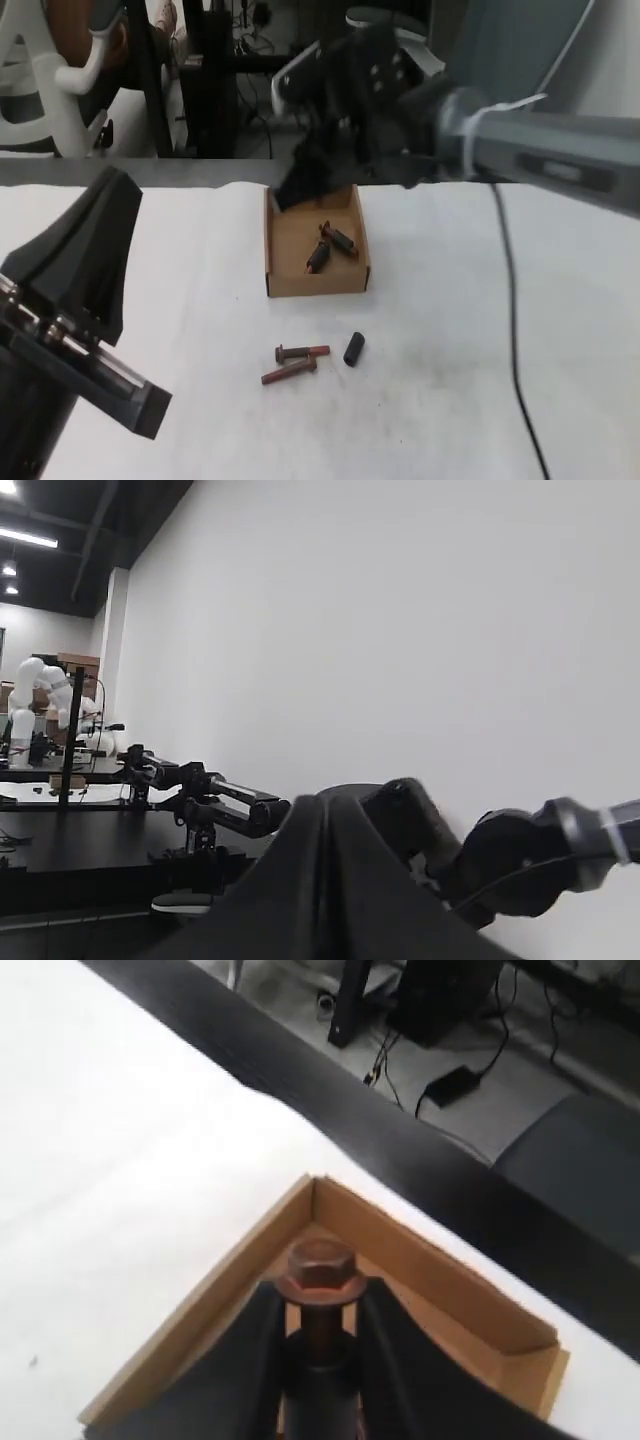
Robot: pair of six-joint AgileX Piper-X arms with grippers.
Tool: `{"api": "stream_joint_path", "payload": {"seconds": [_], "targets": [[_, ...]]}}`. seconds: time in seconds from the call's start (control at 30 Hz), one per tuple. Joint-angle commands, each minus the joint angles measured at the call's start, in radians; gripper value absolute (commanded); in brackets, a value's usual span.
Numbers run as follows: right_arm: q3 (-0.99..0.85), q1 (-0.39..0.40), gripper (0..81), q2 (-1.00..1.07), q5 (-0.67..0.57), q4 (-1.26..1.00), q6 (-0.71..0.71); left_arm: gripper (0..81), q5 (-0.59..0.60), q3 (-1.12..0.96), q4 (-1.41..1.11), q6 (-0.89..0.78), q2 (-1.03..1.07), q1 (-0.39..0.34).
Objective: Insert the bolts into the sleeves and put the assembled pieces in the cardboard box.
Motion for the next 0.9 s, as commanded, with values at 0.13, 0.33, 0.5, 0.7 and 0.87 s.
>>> {"api": "stream_joint_path", "payload": {"seconds": [0.13,0.33,0.5,0.7,0.87], "targets": [[-0.087,-0.018,0.4,0.111,-0.002,0.039,0.021,1.8,0.027,0.0,-0.005,0.0,-0.006,0.0],[-0.092,-0.023,0.4,0.173,0.013,0.091,0.018,1.8,0.027,0.0,-0.02,0.0,-0.006,0.0],[-0.092,-0.027,11.1,0.188,0.014,0.112,0.025,1.8,0.027,0.0,-0.02,0.0,-0.006,0.0],[-0.117,-0.027,62.9,0.183,0.054,0.109,0.025,1.8,0.083,0.0,-0.022,-0.036,-0.006,0.0],[-0.157,-0.013,63.0,0.142,0.051,0.109,0.023,1.8,0.095,0.0,-0.019,-0.046,-0.006,0.0]]}}
